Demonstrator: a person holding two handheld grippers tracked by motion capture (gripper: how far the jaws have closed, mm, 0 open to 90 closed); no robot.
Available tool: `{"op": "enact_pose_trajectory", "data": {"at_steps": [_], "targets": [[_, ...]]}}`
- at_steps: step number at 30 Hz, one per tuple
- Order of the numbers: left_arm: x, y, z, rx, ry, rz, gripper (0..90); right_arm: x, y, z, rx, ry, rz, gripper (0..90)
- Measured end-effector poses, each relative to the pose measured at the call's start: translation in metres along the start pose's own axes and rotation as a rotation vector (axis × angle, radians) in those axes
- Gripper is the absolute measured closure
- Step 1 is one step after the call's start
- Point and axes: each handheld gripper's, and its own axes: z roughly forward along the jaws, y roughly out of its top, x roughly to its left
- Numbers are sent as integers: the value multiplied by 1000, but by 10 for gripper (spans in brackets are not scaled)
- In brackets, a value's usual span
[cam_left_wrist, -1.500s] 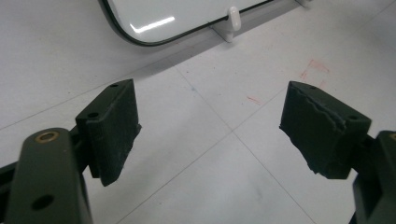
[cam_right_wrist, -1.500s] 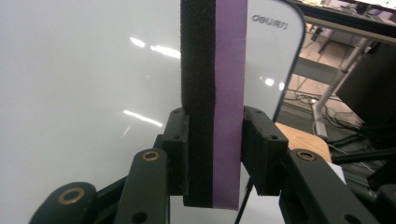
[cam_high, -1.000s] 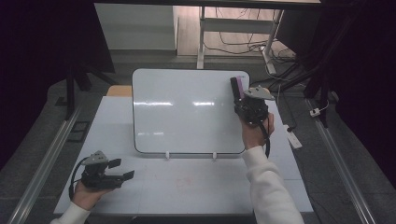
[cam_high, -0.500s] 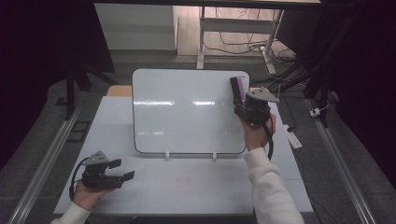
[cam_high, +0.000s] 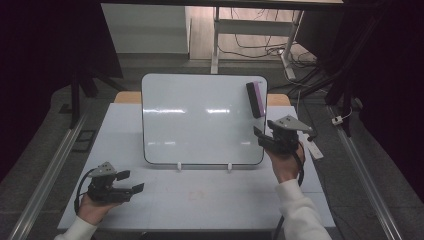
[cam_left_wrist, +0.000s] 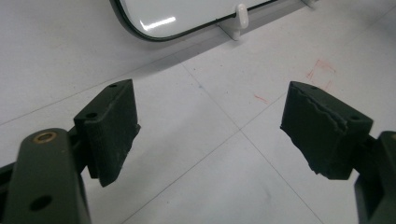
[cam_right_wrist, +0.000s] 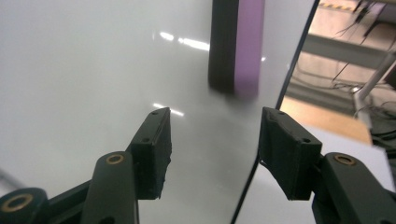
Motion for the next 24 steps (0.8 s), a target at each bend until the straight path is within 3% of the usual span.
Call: {"op": "enact_pose_trajectory", "data": {"at_steps": [5,11,15,21,24], "targets": [[0,0,1,0,4,3,195,-4,-26,-12,33,71,19,420],[0,0,1,0,10,4,195,-3,-60,-28,81,155,-16,409],[0,1,2,0,10,9,195,-3,-81,-35,116,180,-46,400],[-2,1,2,-4,12,15,194,-6,-101,-39,147,248,-52,391],[-3,1,2,-5,12,18,193,-6,-107,-39,162,246,-75,382]]}}
